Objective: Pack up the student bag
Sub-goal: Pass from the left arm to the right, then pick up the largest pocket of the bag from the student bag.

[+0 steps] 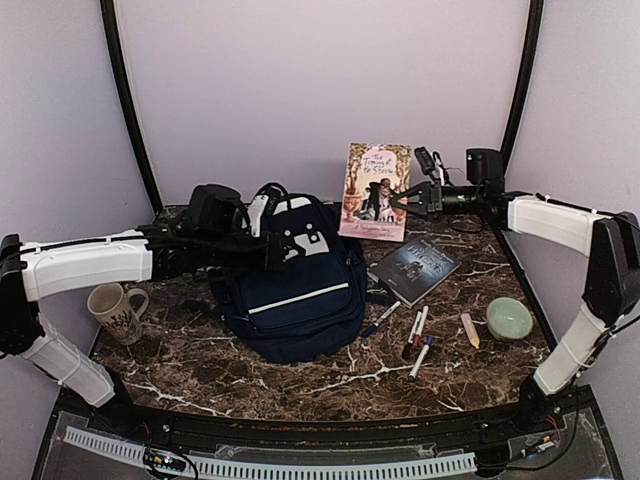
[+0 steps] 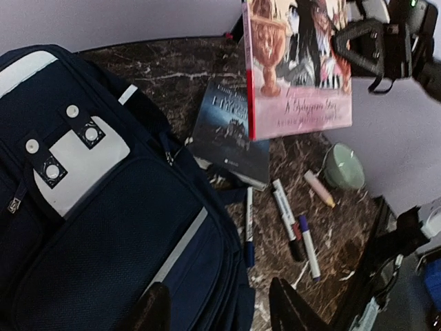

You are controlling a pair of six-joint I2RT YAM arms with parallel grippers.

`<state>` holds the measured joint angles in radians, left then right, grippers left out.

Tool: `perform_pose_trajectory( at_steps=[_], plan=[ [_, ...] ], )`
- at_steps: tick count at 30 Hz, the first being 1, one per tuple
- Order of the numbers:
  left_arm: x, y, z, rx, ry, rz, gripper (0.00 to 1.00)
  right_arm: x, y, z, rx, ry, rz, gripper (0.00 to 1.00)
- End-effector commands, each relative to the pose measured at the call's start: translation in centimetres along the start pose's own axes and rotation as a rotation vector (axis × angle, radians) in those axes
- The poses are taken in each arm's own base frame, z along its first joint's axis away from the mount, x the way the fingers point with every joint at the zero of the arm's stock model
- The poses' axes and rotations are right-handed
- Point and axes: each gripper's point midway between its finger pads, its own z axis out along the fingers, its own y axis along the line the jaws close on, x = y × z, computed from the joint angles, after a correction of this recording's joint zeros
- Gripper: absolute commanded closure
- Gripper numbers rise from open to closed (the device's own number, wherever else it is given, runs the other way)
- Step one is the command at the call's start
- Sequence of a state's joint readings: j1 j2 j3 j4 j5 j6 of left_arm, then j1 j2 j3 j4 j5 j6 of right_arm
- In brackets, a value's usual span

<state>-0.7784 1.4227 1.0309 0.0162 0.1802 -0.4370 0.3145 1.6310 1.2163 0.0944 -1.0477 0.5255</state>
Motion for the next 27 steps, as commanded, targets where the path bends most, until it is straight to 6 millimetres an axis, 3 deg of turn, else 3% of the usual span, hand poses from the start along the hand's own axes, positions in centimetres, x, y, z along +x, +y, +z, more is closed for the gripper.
perform_pose_trajectory(
  at_steps=[1,6,9,11,15,20,27],
  plan=[
    [5.5,0.8,0.6,-0.087,0.304,0.257,0.49,2.4,-0.9,-4.3,0.143,0.02,-0.144,1.0],
    [9.3,0.8,2.1,-0.124,0.513,0.454,0.49,5.0,-2.2,-7.2,0.287,0.048,-0.228,1.0],
    [9.9,0.8,3.5,-0.13,0.562,0.472,0.49,6.0,-2.3,-7.9,0.33,0.039,-0.267,1.0],
    [10.2,-0.4,4.9,-0.085,0.574,0.483,0.5,6.4,-2.4,-8.1,0.339,0.04,-0.276,1.0],
    [11.6,-2.2,7.7,-0.029,0.665,0.51,0.55,6.5,-2.8,-8.2,0.35,0.038,-0.28,1.0],
    [12.6,-2.0,10.9,-0.099,0.764,0.555,0.61,6.6,-2.5,-8.2,0.338,0.024,-0.279,1.0],
    [13.7,-2.1,12.3,-0.084,0.805,0.556,0.61,6.3,-2.0,-8.6,0.34,0.007,-0.291,1.0]
  ],
)
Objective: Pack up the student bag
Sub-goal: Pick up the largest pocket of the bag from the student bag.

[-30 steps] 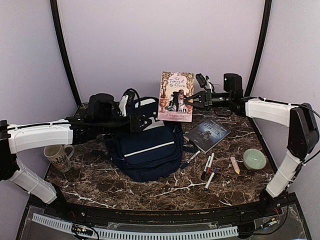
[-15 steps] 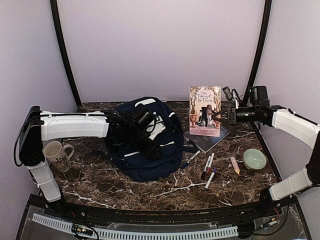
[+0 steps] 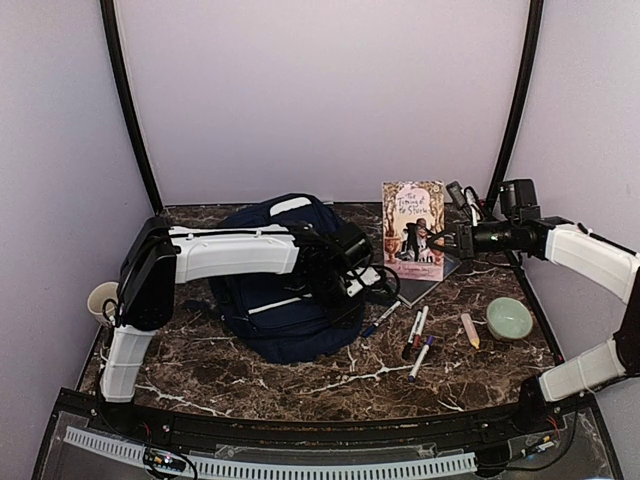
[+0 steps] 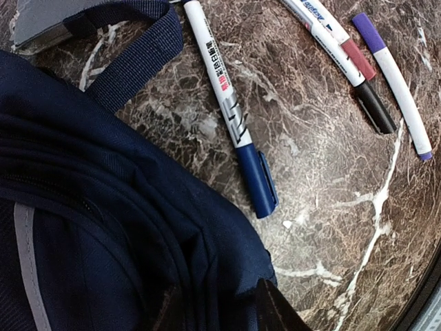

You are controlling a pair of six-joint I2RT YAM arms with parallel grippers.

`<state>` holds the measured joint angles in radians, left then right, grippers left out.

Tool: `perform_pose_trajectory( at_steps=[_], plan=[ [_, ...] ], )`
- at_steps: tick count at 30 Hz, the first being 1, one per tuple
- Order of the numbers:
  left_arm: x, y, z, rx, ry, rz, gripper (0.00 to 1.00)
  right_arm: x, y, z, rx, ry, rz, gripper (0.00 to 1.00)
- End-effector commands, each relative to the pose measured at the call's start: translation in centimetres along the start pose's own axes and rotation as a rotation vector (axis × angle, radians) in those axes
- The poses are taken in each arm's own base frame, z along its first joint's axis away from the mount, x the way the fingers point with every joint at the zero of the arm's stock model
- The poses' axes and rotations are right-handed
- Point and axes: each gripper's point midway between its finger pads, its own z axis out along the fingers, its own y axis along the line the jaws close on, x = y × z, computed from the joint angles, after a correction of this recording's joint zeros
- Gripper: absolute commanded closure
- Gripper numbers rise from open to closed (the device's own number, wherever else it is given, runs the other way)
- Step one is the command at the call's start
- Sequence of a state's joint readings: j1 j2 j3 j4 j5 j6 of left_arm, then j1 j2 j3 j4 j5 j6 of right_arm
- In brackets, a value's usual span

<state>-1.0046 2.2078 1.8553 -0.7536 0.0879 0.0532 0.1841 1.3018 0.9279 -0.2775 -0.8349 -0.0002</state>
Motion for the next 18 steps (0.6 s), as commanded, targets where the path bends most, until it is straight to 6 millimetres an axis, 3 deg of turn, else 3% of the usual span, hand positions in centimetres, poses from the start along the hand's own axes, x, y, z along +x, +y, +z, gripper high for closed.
perform_pose_trajectory(
  at_steps=[1,8,13,18],
  plan=[
    [1.0,0.0,-0.5,-0.009,0.065,0.023,0.61,-1.7,0.6,-1.0,0.002,-0.066,-0.067,1.0],
    [1.9,2.7,0.5,-0.189,0.12,0.027,0.68,-1.7,0.5,-1.0,-0.003,-0.07,-0.056,1.0],
    [2.5,2.8,0.9,-0.23,0.146,0.052,0.63,-1.6,0.3,-0.9,0.003,-0.071,-0.051,1.0],
    [3.0,3.3,0.4,-0.276,0.173,0.033,0.89,-2.0,0.2,-1.1,0.017,-0.067,-0.051,1.0]
  ],
)
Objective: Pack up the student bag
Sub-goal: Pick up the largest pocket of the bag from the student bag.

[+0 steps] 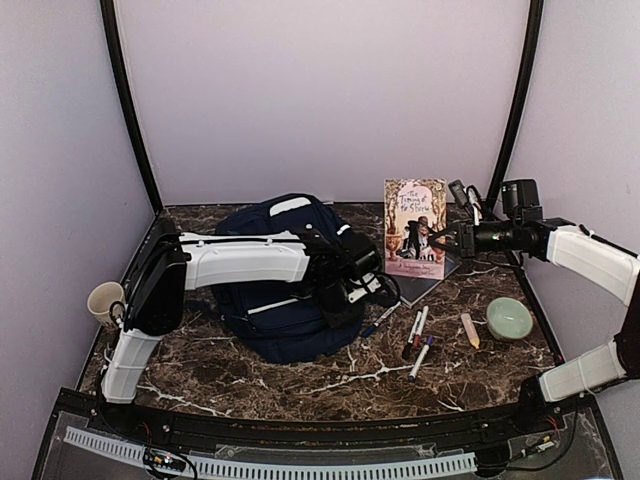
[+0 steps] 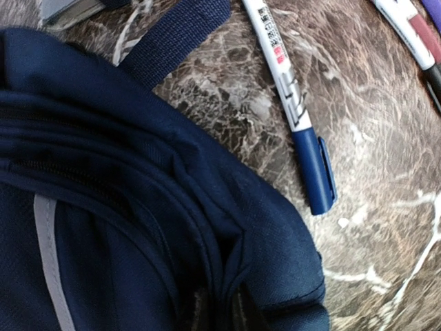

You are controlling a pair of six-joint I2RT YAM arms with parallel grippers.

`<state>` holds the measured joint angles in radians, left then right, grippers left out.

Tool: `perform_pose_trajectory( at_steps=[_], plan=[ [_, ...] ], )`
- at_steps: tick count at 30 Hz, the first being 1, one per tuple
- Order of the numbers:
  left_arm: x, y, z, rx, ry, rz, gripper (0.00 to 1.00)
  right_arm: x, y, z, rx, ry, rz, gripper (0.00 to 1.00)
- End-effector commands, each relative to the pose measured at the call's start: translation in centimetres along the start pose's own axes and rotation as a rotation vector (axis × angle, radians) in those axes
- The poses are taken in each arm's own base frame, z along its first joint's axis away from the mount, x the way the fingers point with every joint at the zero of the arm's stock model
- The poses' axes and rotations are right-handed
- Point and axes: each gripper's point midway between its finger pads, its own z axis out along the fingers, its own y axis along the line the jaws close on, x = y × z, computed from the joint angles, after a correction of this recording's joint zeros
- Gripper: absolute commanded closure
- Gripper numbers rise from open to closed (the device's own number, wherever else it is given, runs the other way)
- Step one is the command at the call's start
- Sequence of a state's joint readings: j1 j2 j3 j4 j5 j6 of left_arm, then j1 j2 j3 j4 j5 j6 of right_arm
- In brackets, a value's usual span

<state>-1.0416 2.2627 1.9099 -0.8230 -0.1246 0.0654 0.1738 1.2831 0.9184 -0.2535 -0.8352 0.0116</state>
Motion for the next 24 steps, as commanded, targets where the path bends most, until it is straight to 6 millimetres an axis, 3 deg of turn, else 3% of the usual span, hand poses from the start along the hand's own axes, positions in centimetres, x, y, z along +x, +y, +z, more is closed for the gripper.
perform_pose_trajectory(
  at_steps=[1,5,8,11,19,24],
  plan=[
    [1.7,1.7,-0.7,-0.091,0.086,-0.016,0.92,-1.7,0.1,-0.7,0.02,-0.038,-0.045,1.0],
    [-0.6,3.5,-4.5,-0.165,-0.02,-0.049,1.0,-3.7,0.7,-1.8,0.046,-0.037,-0.056,1.0],
    [-2.7,4.6,-8.0,-0.185,-0.128,-0.069,1.0,-5.9,2.3,-2.9,0.027,-0.026,-0.036,1.0],
    [-4.5,5.7,-11.4,-0.204,-0.225,-0.091,1.0,-6.8,3.7,-3.7,-0.002,-0.013,-0.011,1.0],
    [-6.3,10.8,-17.9,-0.336,-0.385,-0.189,1.0,-2.8,2.7,-2.0,-0.059,0.08,0.098,1.0],
    [-6.1,13.2,-20.8,-0.395,-0.441,-0.224,1.0,-2.0,2.9,-0.8,-0.129,0.116,0.19,1.0]
  ],
)
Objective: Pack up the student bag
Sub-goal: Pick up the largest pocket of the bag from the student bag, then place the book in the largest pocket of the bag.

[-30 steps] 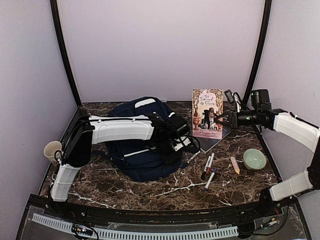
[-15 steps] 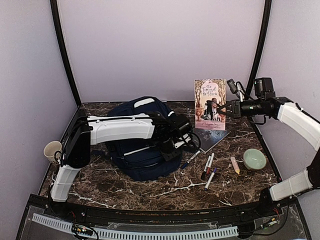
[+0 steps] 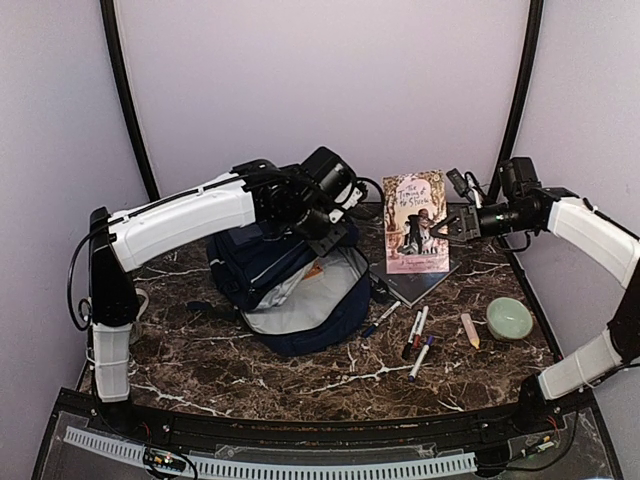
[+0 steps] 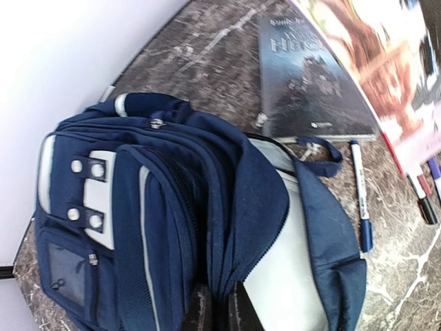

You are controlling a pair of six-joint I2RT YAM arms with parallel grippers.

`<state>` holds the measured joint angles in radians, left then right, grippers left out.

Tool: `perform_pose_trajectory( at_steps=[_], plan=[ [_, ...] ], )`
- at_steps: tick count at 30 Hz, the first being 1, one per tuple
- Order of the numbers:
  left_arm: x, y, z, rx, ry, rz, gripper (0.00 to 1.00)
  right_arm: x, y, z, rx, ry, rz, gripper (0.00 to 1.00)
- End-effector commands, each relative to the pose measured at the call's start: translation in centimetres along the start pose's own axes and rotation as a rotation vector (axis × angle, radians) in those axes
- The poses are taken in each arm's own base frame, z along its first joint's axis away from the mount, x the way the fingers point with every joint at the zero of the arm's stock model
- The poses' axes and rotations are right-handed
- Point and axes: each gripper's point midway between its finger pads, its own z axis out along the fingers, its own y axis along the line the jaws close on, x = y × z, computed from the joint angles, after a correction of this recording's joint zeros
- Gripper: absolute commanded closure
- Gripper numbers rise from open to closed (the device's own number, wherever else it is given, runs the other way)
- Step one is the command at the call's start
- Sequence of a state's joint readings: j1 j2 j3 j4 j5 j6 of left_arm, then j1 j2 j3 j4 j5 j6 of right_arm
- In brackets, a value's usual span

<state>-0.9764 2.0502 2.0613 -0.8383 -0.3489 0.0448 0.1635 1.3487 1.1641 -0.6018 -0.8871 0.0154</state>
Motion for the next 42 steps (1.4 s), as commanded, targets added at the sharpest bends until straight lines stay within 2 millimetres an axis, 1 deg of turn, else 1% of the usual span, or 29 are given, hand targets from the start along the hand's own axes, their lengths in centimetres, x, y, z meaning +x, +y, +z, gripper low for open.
perform_pose_trajectory(
  at_steps=[1,3,5,7,13,16,18,19,21,23,25,27,31,34,37,42],
  plan=[
    [-3.0,5.4,-4.7,-0.149,-0.134,-0.056,1.0,0.6,1.1,1.1,-0.102,0.039,0.065,1.0],
    [-3.4,6.2,-5.5,-0.176,-0.155,-0.056,1.0,1.6,1.8,2.1,-0.139,0.077,0.086,1.0],
    [-3.9,6.8,-6.4,-0.189,-0.186,-0.066,1.0,3.6,2.1,3.4,-0.166,0.126,0.113,1.0],
    [-4.6,7.2,-7.2,-0.188,-0.222,-0.076,1.0,5.4,3.3,4.8,-0.227,0.18,0.13,1.0],
    [-6.3,7.1,-8.8,-0.151,-0.291,-0.101,1.0,9.3,7.4,7.7,-0.371,0.33,0.138,1.0],
    [-6.2,7.1,-9.1,-0.146,-0.3,-0.109,1.0,10.6,8.5,9.3,-0.41,0.381,0.175,1.0],
    [-6.0,7.1,-9.3,-0.142,-0.306,-0.115,1.0,11.2,9.1,10.6,-0.429,0.421,0.176,1.0],
    [-6.0,7.0,-9.4,-0.137,-0.309,-0.117,1.0,11.5,9.1,11.5,-0.431,0.446,0.184,1.0],
    [-5.9,7.0,-9.8,-0.132,-0.313,-0.121,1.0,11.5,9.3,13.2,-0.416,0.479,0.177,1.0],
    [-5.8,7.0,-10.0,-0.13,-0.314,-0.122,1.0,10.3,9.7,15.0,-0.389,0.478,0.152,1.0],
    [-6.0,7.0,-10.4,-0.125,-0.322,-0.123,1.0,10.3,10.0,16.5,-0.381,0.499,0.163,1.0],
    [-6.2,6.9,-10.8,-0.12,-0.334,-0.125,1.0,10.5,9.8,17.9,-0.378,0.525,0.187,1.0],
    [-6.6,7.0,-11.7,-0.122,-0.346,-0.121,1.0,10.5,8.4,20.3,-0.366,0.568,0.249,1.0],
    [-6.6,7.0,-12.1,-0.124,-0.349,-0.118,1.0,10.2,7.3,22.2,-0.343,0.59,0.271,1.0],
    [-6.5,7.0,-12.3,-0.124,-0.348,-0.115,1.0,8.9,6.5,23.6,-0.309,0.572,0.255,1.0],
    [-5.9,6.7,-12.1,-0.118,-0.337,-0.111,1.0,7.1,3.6,26.2,-0.243,0.514,0.293,1.0]
  ],
)
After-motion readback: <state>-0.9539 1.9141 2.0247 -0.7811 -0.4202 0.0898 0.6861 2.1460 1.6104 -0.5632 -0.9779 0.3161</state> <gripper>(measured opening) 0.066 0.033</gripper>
